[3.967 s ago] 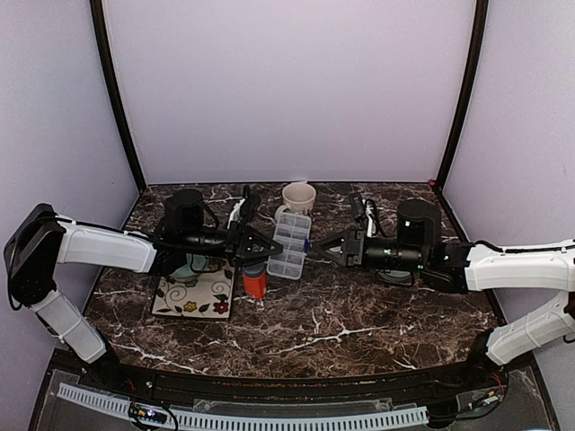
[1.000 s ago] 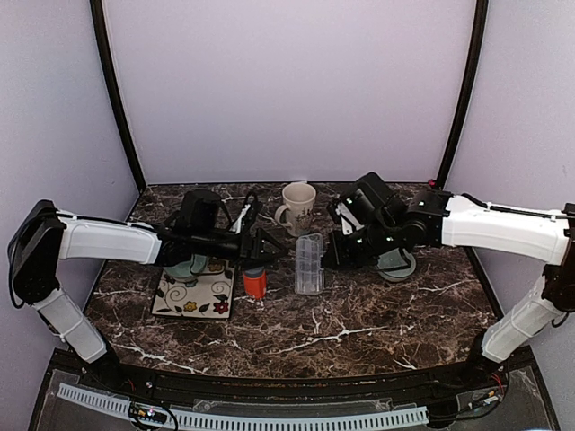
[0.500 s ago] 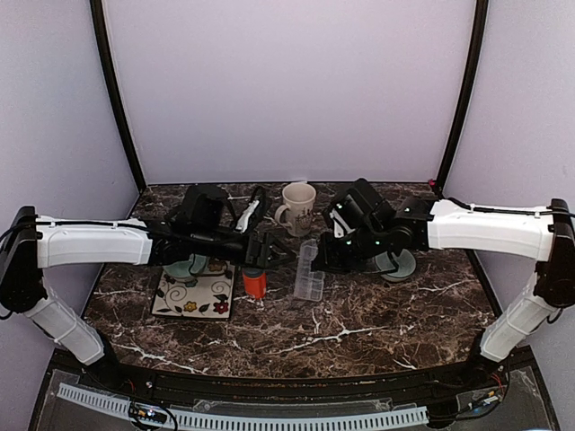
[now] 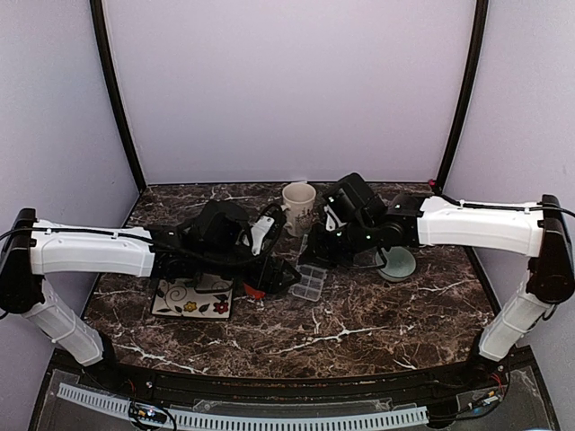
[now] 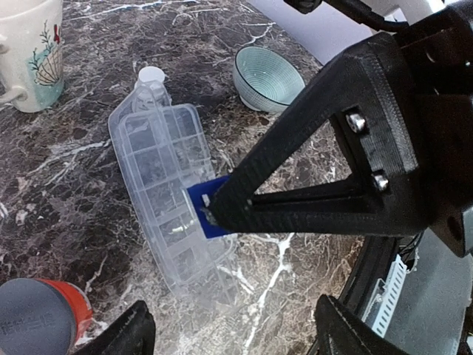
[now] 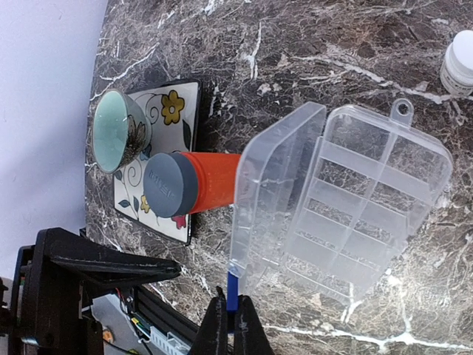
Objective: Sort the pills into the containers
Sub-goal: Pass from the right arm to the left
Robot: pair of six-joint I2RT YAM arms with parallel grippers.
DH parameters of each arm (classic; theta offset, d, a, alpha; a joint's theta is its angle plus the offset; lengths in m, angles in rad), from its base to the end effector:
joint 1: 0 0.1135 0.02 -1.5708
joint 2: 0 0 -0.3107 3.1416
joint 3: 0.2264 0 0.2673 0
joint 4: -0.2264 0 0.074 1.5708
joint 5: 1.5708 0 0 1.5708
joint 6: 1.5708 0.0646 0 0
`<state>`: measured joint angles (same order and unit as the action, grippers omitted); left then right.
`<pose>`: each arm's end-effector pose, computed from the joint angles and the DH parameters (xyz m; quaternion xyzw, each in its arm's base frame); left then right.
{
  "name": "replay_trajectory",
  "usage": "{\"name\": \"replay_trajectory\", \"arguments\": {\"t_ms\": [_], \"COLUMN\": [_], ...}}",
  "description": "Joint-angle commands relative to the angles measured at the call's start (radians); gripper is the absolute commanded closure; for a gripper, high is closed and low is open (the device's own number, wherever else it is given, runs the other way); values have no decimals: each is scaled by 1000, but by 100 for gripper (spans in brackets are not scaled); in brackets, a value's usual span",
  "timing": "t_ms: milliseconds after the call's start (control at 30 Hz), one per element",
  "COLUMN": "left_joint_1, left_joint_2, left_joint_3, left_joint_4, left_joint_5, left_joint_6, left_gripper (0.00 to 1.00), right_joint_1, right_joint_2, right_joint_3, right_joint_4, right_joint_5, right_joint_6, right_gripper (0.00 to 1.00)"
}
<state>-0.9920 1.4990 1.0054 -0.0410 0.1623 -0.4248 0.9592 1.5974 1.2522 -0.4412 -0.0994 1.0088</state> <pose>0.1959 -0.3188 0.2826 0.2808 0.8201 -0.3746 0.3290 0.2195 0.3241 0.2945 0.0039 0.9231 0.3433 0.1731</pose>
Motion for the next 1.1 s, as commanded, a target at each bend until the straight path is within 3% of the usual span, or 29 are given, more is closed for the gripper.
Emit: {"name": "replay_trajectory", "arguments": {"t_ms": [0, 333, 700, 1067], "left_joint_1": [-27, -95, -188, -214], "left_joint_2": [-48, 26, 141, 169], "left_joint_3": [7, 76, 193, 196], "left_joint_4": [-23, -59, -188, -204], "left_joint_5": [-126, -198, -451, -643], "left_joint_6": [58, 133, 208, 212], "left_gripper": [23, 23, 25, 41], "right_joint_1": [-11, -18, -25, -43], "right_joint_2": [15, 11, 4, -40], "right_joint_3": [27, 18, 13, -38], "right_joint_4": [40, 69, 82, 126], "right_joint_5": [-19, -40, -67, -93], "right_joint_6": [45, 79, 101, 153], "right_gripper": [100, 100, 100, 100]}}
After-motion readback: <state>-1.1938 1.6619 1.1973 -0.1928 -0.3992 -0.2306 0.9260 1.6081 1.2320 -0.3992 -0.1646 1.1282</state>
